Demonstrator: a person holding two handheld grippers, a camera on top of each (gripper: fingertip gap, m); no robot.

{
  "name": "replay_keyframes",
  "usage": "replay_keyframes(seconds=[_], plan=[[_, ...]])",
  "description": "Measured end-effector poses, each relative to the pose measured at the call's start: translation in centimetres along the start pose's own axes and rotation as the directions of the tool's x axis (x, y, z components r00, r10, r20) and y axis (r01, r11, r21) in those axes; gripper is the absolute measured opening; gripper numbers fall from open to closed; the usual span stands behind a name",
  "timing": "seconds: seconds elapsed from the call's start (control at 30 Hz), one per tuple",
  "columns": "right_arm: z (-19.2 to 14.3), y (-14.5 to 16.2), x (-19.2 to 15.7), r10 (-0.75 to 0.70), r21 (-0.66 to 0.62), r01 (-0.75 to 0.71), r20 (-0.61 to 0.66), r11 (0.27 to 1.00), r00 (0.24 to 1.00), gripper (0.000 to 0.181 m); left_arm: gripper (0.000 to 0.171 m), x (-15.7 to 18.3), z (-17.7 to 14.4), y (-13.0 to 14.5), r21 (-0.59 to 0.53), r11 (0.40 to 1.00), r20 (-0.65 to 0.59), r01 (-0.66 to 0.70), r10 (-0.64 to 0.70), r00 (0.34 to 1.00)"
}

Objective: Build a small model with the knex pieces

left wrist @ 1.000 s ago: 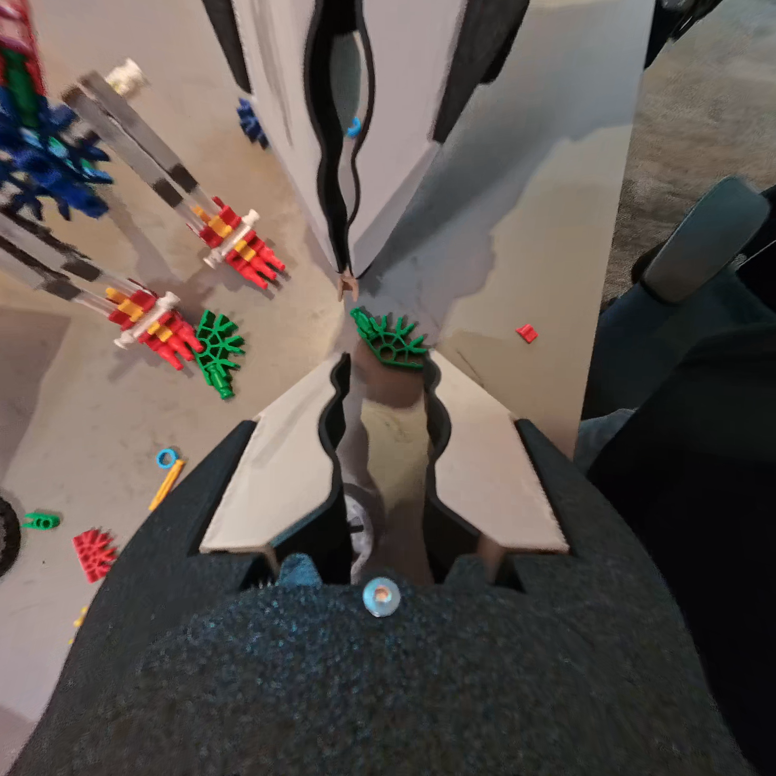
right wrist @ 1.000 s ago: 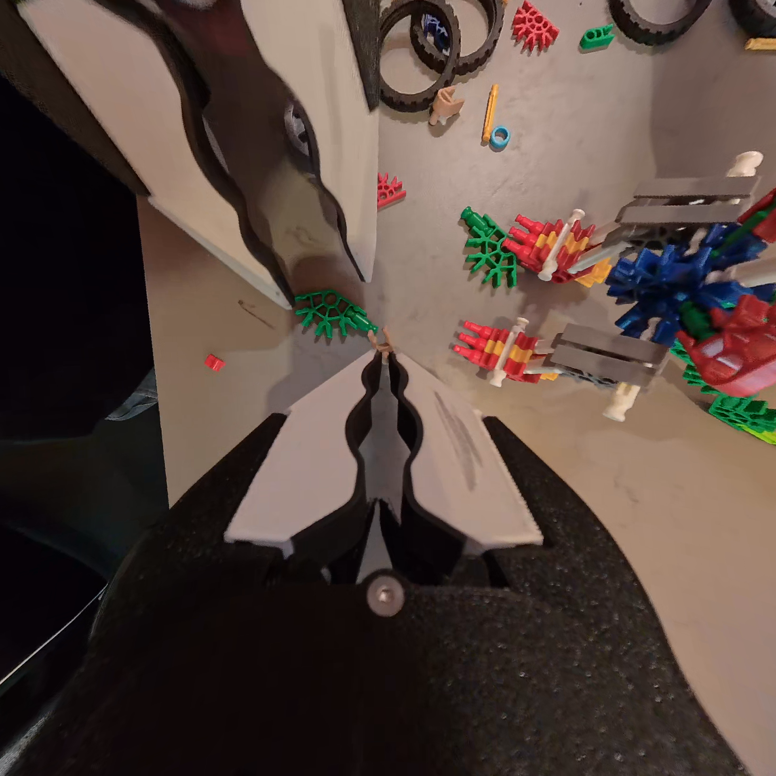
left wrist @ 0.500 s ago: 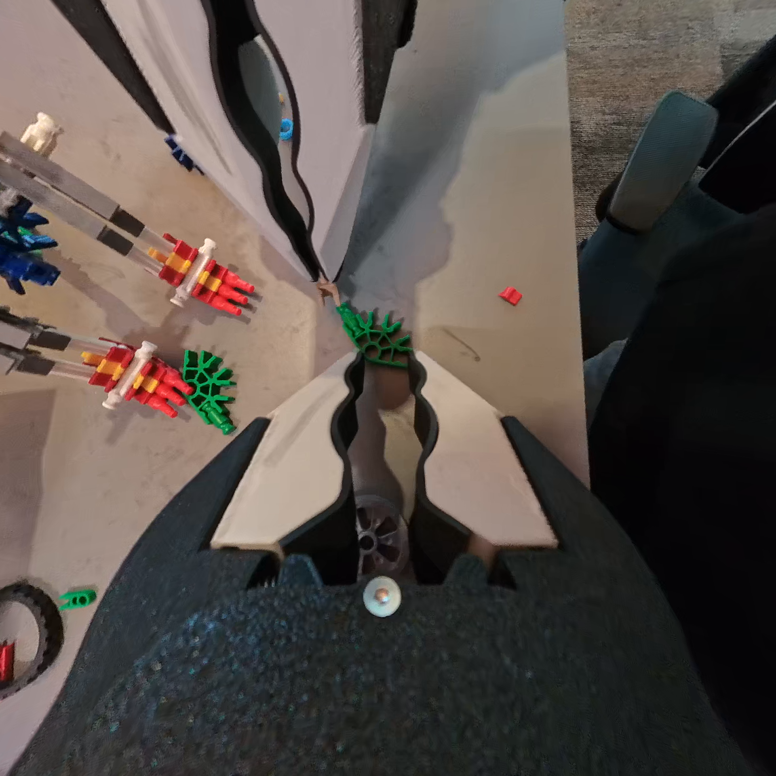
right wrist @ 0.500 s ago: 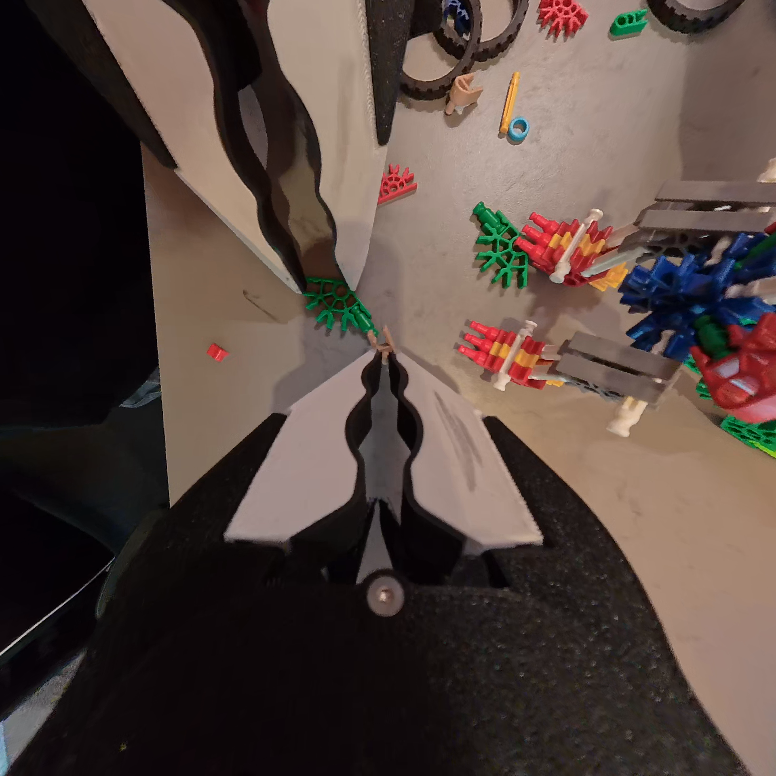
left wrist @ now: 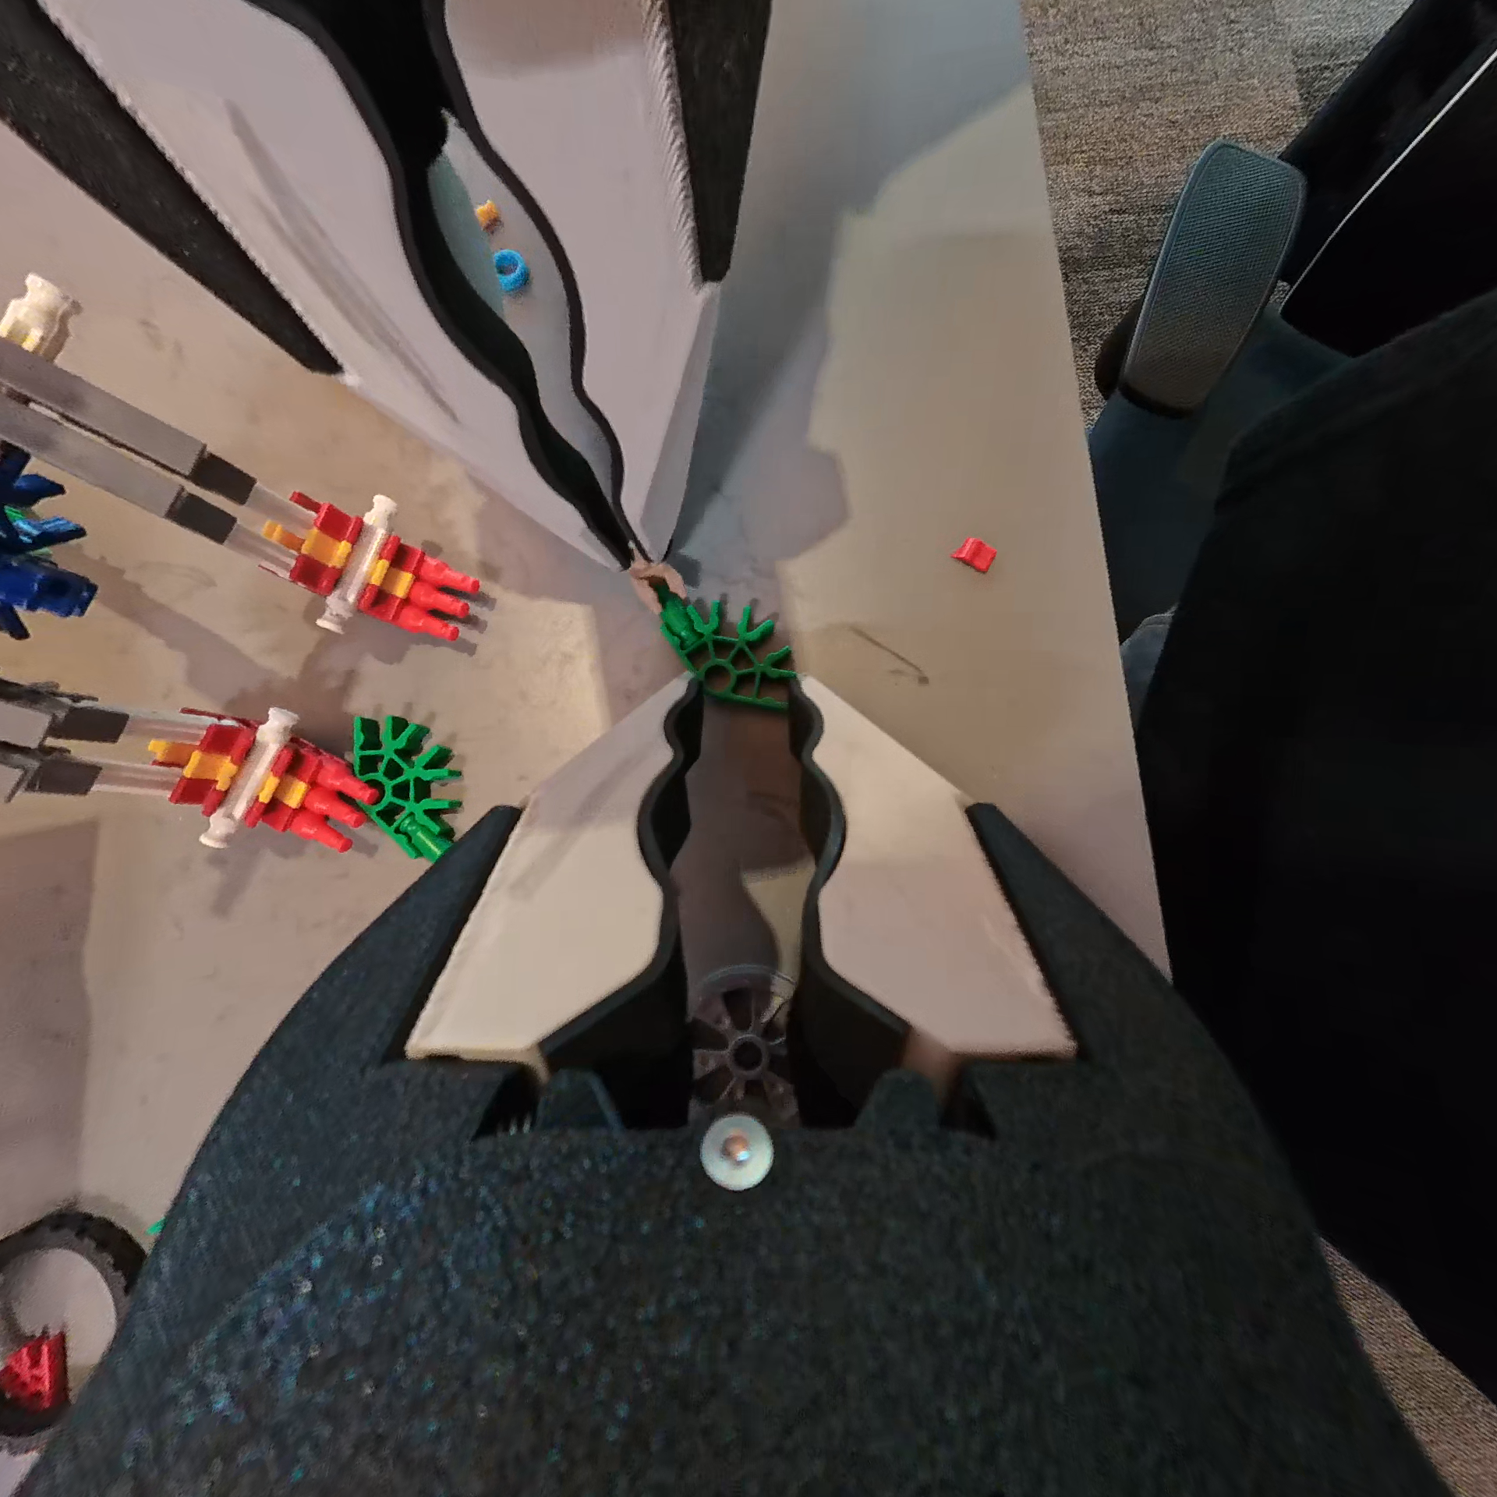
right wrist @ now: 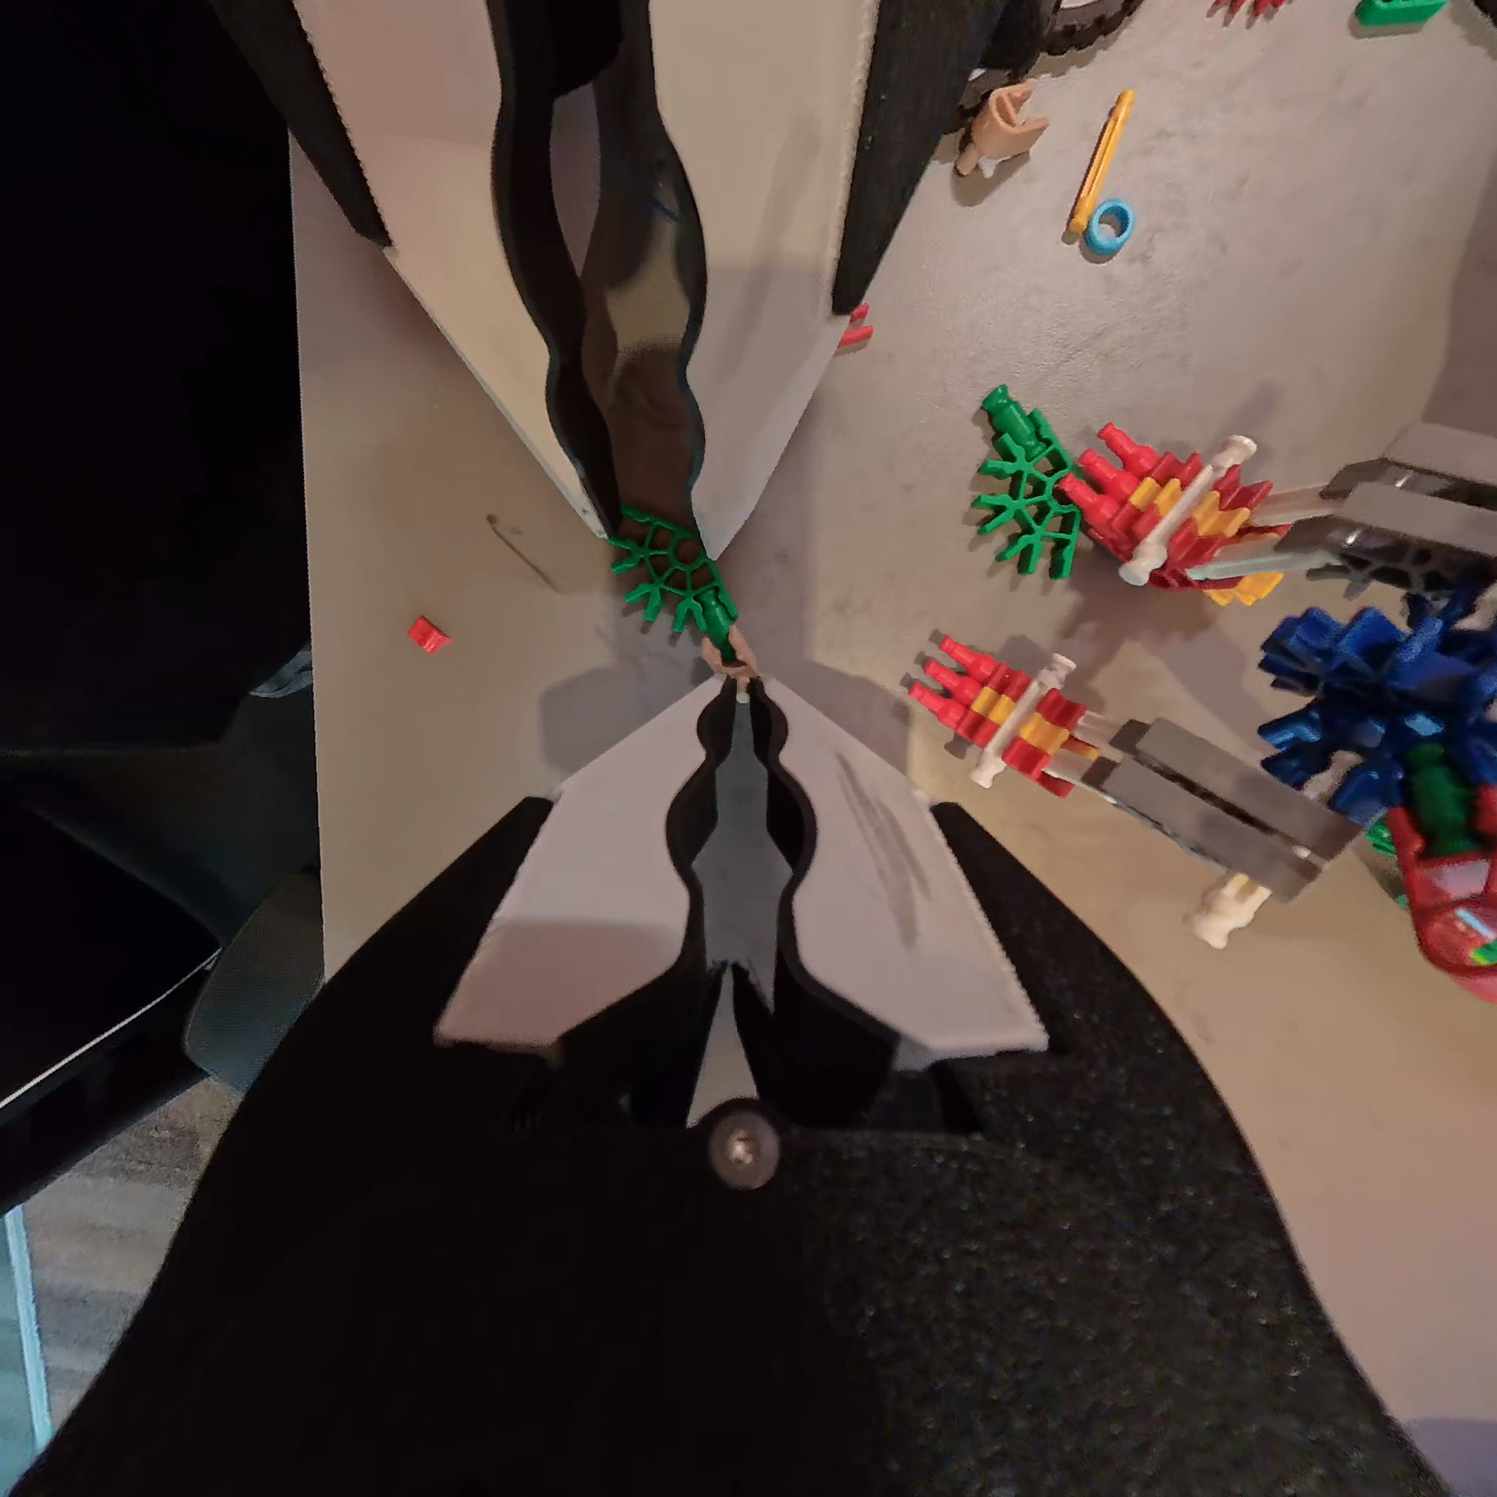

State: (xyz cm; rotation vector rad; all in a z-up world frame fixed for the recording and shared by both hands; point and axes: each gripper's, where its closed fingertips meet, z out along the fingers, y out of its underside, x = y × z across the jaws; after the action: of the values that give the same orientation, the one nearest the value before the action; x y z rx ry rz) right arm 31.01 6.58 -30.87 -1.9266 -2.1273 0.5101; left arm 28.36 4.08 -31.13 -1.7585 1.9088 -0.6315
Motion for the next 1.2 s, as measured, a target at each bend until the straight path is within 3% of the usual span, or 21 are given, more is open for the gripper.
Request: replay_keyframes(seconds=[1.2], plan=[[0.5,-1.1,-0.2,-0.031,-0.045,0.030,-0.013,0.999,0.999,0.002,0.024,0.5,0.2,0.1,0.036,0.999,-0.044,0.017,-0.015,0.999]])
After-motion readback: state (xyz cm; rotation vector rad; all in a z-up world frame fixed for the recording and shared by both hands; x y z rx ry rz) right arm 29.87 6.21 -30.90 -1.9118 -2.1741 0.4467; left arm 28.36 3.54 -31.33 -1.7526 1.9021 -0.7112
